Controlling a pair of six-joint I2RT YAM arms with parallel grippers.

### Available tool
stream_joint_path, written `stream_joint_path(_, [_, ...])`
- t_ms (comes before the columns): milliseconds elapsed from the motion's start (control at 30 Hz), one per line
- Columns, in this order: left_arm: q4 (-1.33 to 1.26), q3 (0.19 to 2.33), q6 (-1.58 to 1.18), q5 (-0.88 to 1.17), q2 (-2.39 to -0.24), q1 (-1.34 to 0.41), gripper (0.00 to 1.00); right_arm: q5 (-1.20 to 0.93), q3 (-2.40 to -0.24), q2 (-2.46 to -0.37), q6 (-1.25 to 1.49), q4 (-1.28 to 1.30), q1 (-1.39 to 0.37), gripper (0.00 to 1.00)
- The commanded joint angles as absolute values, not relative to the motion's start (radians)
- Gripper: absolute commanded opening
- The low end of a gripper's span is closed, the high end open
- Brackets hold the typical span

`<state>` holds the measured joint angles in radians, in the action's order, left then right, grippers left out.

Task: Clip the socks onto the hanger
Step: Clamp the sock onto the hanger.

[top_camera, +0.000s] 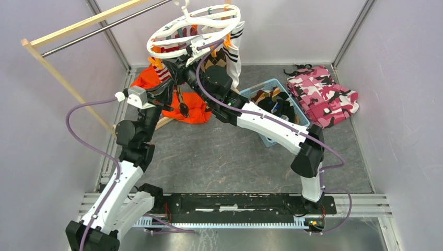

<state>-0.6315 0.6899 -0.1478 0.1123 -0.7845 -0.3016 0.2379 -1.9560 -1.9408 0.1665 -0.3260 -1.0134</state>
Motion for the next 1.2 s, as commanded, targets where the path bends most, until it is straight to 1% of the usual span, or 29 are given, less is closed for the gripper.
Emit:
stream_joint_path(0, [-0.693, 0.727, -0.103, 0.124, -0.79, -0.302, 0.02, 0.253, -1.985, -1.947, 0.157, -0.306, -1.008, 0.03])
stream_joint_path(167, [-0.693, 0.72, -0.11, 0.121, -0.791, -0.302, 0.02, 0.247, -1.977, -1.942, 0.17, -0.308, -1.008, 0.13])
stream_joint_path(333, [-0.69, 0.718, -0.121, 0.119, -0.795, -0.302, 0.03, 0.238, -1.965, -1.93, 0.181, -0.314, -1.007, 0.31])
stream_joint_path(467, [-0.688, 0.717, -0.13, 0.116, -0.797, -0.302, 0.04, 0.235, -1.962, -1.924, 0.183, -0.309, -1.008, 0.43])
stream_joint_path(600, [-0.685, 0.719, -0.139, 0.113, -0.799, -0.302, 0.05, 0.235, -1.949, -1.911, 0.179, -0.308, -1.008, 0.51])
stream_joint_path(667, [-0.683, 0.72, -0.146, 0.112, -0.797, -0.302, 0.08, 0.234, -1.937, -1.899, 0.175, -0.308, -1.008, 0.53])
stream_joint_path(700, [-0.682, 0.719, -0.152, 0.11, -0.795, -0.302, 0.16, 0.231, -1.929, -1.891, 0.17, -0.311, -1.007, 0.55])
stream_joint_path(933, [-0.642, 0.707, -0.189, 0.129, -0.749, -0.302, 0.46, 0.191, -1.855, -1.819, 0.135, -0.296, -0.989, 0.64])
stream_joint_path(1100, [-0.561, 0.699, -0.202, 0.156, -0.691, -0.302, 0.65, 0.011, -1.76, -1.741, 0.079, -0.311, -0.945, 0.74])
stream_joint_path(1167, [-0.522, 0.7, -0.199, 0.166, -0.672, -0.302, 0.69, -0.064, -1.727, -1.716, 0.066, -0.311, -0.927, 0.76])
